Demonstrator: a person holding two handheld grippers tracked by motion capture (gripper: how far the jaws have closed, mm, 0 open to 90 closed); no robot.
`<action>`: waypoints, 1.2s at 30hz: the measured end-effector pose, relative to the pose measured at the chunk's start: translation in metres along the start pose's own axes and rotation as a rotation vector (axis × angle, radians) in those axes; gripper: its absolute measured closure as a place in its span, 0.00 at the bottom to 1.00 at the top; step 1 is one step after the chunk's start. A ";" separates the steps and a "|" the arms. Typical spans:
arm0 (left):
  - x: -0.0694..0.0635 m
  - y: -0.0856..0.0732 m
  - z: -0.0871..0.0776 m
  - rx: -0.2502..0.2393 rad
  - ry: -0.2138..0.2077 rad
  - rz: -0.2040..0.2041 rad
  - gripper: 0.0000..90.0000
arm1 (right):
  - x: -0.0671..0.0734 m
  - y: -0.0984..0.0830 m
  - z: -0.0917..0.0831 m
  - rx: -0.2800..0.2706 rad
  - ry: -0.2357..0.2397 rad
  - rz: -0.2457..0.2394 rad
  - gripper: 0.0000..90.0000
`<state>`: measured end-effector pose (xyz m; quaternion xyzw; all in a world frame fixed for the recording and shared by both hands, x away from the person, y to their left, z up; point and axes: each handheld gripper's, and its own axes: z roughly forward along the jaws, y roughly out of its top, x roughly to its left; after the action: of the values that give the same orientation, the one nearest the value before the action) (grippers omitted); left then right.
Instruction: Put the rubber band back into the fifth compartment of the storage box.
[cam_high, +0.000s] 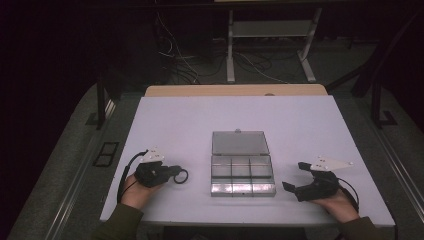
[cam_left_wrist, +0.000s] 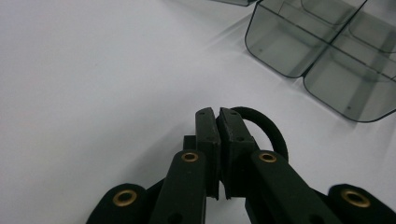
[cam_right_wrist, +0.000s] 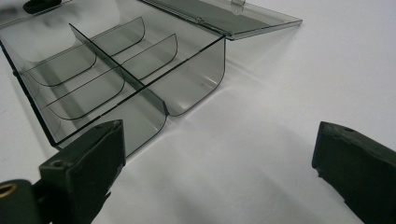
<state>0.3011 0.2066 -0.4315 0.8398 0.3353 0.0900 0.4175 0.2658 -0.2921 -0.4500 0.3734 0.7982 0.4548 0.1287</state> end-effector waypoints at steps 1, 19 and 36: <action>0.000 0.001 0.000 -0.003 -0.001 0.003 0.96 | 0.000 0.000 0.000 0.001 0.001 0.002 0.03; -0.011 0.016 -0.001 -0.067 -0.060 0.011 0.96 | 0.000 0.000 0.000 0.002 -0.002 0.002 0.03; -0.021 0.029 0.003 -0.098 -0.091 0.001 0.96 | 0.001 0.000 0.000 0.006 -0.003 -0.001 0.03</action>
<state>0.3006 0.1791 -0.4085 0.8218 0.3105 0.0682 0.4728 0.2653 -0.2910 -0.4498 0.3740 0.7995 0.4520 0.1289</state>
